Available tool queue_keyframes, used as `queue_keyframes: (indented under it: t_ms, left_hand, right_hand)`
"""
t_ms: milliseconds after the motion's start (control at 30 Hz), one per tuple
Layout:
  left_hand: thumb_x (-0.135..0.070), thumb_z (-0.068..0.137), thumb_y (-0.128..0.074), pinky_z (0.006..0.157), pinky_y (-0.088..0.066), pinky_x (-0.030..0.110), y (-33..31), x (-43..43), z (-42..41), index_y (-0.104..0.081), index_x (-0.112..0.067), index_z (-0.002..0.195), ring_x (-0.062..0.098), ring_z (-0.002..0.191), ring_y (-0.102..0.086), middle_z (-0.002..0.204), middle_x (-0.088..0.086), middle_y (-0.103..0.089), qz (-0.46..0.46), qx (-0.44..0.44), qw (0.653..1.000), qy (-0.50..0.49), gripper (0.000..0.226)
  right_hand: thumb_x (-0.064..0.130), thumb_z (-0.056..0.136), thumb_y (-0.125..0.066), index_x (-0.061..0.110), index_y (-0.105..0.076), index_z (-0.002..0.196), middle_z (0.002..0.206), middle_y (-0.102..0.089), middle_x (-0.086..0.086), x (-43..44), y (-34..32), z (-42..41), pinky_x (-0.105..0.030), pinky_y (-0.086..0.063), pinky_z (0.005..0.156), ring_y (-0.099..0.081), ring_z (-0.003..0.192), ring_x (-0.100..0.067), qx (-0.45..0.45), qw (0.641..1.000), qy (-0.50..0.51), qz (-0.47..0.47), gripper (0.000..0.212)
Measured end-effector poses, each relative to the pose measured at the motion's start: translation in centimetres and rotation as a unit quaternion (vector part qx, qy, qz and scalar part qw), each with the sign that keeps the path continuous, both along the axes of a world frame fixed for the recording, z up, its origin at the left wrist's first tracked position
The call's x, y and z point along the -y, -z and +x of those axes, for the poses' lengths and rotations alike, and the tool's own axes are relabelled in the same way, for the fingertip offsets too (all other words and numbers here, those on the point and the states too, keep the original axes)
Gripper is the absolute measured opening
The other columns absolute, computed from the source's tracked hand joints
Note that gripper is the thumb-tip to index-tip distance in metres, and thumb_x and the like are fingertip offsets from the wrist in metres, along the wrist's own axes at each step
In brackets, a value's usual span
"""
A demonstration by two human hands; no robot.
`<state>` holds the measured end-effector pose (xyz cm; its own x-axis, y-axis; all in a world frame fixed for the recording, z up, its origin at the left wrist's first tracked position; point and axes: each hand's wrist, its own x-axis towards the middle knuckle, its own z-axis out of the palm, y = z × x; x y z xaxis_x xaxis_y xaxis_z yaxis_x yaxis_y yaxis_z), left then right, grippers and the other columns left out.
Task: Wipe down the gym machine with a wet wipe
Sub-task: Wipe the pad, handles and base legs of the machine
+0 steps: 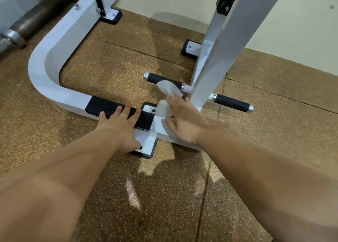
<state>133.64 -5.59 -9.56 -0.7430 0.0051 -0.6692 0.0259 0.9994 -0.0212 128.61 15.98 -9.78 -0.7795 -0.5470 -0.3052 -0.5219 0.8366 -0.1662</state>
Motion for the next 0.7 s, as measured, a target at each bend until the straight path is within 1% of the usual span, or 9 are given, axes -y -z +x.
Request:
queue_keyframes:
  t_ms: [67, 133, 200, 267, 333, 400, 567, 633, 700]
  left_hand:
    - [-0.056, 0.093, -0.053, 0.124, -0.001, 0.063, 0.0, -0.4, 0.4, 0.017, -0.03, 0.161, 0.028, 0.158, 0.012, 0.169, 0.001, 0.023, -0.019, -0.028, 0.999, 0.005, 0.102]
    - [-0.059, 0.093, -0.051, 0.123, -0.001, 0.065, 0.2, -0.9, 1.4, 0.016, -0.026, 0.162, 0.031, 0.158, 0.009, 0.17, 0.003, 0.02, -0.06, -0.061, 0.996, 0.03, 0.102]
    - [-0.059, 0.094, -0.05, 0.122, -0.001, 0.067, 0.3, -1.8, 2.3, 0.016, -0.023, 0.162, 0.034, 0.158, 0.008, 0.17, 0.005, 0.019, -0.095, -0.071, 0.991, 0.068, 0.101]
    - [-0.055, 0.095, -0.05, 0.122, 0.0, 0.067, 0.1, -3.0, 2.6, 0.014, -0.022, 0.162, 0.034, 0.158, 0.007, 0.171, 0.005, 0.018, -0.086, -0.066, 0.991, 0.084, 0.099]
    - [-0.052, 0.095, -0.052, 0.123, 0.0, 0.066, -0.5, -4.3, 2.7, 0.01, -0.022, 0.163, 0.033, 0.158, 0.005, 0.171, 0.004, 0.015, -0.049, -0.067, 0.994, 0.077, 0.096]
    - [-0.051, 0.096, -0.051, 0.124, -0.001, 0.064, -0.8, -5.7, 3.0, 0.005, -0.02, 0.164, 0.031, 0.158, 0.003, 0.172, 0.004, 0.012, -0.021, -0.069, 0.994, 0.08, 0.093]
    - [-0.053, 0.097, -0.051, 0.125, 0.001, 0.061, -0.5, -6.9, 3.7, 0.012, -0.017, 0.162, 0.03, 0.158, 0.009, 0.17, 0.006, 0.022, -0.032, -0.014, 0.995, 0.094, 0.098]
    - [-0.053, 0.096, -0.052, 0.125, 0.003, 0.062, -0.6, -6.7, 3.4, 0.012, -0.018, 0.162, 0.03, 0.158, 0.009, 0.169, 0.005, 0.023, -0.031, -0.006, 0.994, 0.1, 0.099]
    - [-0.054, 0.096, -0.052, 0.125, 0.002, 0.063, -0.9, -6.6, 3.2, 0.009, -0.017, 0.163, 0.031, 0.158, 0.007, 0.17, 0.005, 0.021, -0.028, -0.006, 0.994, 0.107, 0.098]
  right_hand:
    - [0.041, 0.108, -0.037, 0.007, -0.028, 0.159, 0.154, -0.047, -0.012, -2.1, -0.7, 2.7, -0.034, -0.022, 0.122, -0.037, 0.143, -0.024, -0.012, 0.998, 0.042, -0.045, 0.062]
    - [0.046, 0.107, -0.039, 0.013, -0.036, 0.156, 0.149, -0.054, -0.009, -4.3, 0.2, 5.4, -0.041, -0.034, 0.119, -0.044, 0.138, -0.028, -0.04, 0.996, 0.072, -0.044, 0.06]
    - [0.054, 0.105, -0.034, 0.012, -0.03, 0.16, 0.163, -0.038, -0.013, -5.9, 2.1, 7.2, -0.05, -0.031, 0.122, -0.033, 0.149, -0.032, -0.044, 0.996, 0.071, 0.003, 0.069]
    - [0.056, 0.105, -0.03, 0.006, -0.013, 0.164, 0.172, -0.008, -0.017, -6.2, 3.8, 8.1, -0.049, -0.007, 0.13, -0.007, 0.159, -0.034, -0.017, 0.997, 0.063, 0.039, 0.08]
    - [0.057, 0.103, -0.031, 0.0, 0.006, 0.162, 0.169, 0.016, -0.023, -5.1, 4.1, 8.5, -0.048, 0.008, 0.127, 0.014, 0.157, -0.039, -0.021, 0.997, 0.057, 0.056, 0.089]
    - [0.056, 0.102, -0.036, -0.004, 0.016, 0.157, 0.162, 0.03, -0.028, -3.3, 3.9, 8.8, -0.054, 0.007, 0.127, 0.025, 0.153, -0.044, -0.038, 0.996, 0.032, 0.076, 0.096]
    - [0.049, 0.1, -0.045, 0.003, 0.022, 0.158, 0.166, 0.027, -0.024, -1.5, 3.9, 8.7, -0.05, 0.006, 0.128, 0.022, 0.155, -0.039, 0.003, 0.997, -0.04, 0.061, 0.1]
    - [0.05, 0.101, -0.041, 0.004, 0.026, 0.157, 0.166, 0.025, -0.024, -3.0, 4.1, 8.9, -0.053, 0.007, 0.127, 0.023, 0.154, -0.041, -0.021, 0.996, -0.026, 0.077, 0.098]
    - [0.059, 0.102, -0.03, 0.0, 0.026, 0.155, 0.163, 0.028, -0.028, -5.3, 4.3, 9.0, -0.057, 0.008, 0.126, 0.027, 0.15, -0.045, -0.035, 0.992, 0.042, 0.111, 0.097]
